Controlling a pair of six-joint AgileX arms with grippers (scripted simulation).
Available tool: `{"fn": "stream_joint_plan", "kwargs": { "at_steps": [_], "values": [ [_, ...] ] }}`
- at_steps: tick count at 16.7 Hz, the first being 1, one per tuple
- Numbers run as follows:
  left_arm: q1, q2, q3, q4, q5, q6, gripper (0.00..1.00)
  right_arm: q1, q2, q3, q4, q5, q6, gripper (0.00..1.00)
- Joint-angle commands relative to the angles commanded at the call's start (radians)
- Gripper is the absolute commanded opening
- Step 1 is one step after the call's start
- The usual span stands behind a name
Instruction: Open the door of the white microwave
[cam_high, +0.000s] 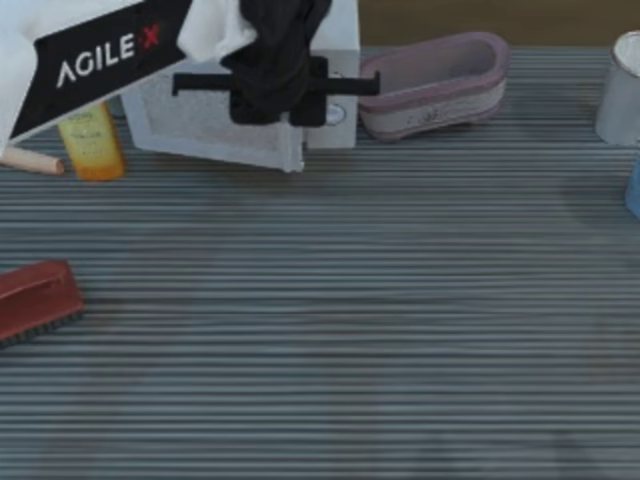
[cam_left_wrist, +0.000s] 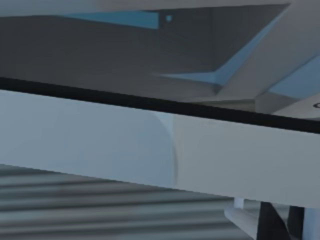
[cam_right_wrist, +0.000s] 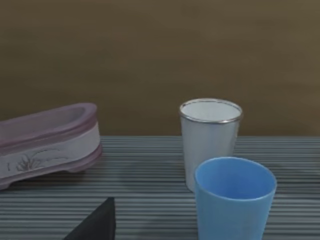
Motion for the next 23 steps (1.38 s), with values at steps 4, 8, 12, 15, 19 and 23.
{"fn": "stream_joint_plan", "kwargs": {
  "at_steps": [4,8,12,15,19,23],
  "values": [
    [0.000,0.000,0.000,0.000,0.000,0.000,0.00,0.000,0.000,0.000,0.000,0.000,0.000,1.00],
    [0.000,0.000,0.000,0.000,0.000,0.000,0.00,0.000,0.000,0.000,0.000,0.000,0.000,1.00],
    [0.000,0.000,0.000,0.000,0.000,0.000,0.00,0.000,0.000,0.000,0.000,0.000,0.000,1.00],
    [0.000,0.000,0.000,0.000,0.000,0.000,0.00,0.000,0.000,0.000,0.000,0.000,0.000,1.00],
    [0.000,0.000,0.000,0.000,0.000,0.000,0.00,0.000,0.000,0.000,0.000,0.000,0.000,1.00],
    [-0.003,-0.016,-0.034,0.015,0.015,0.019,0.00,0.000,0.000,0.000,0.000,0.000,0.000,1.00]
  ]
}}
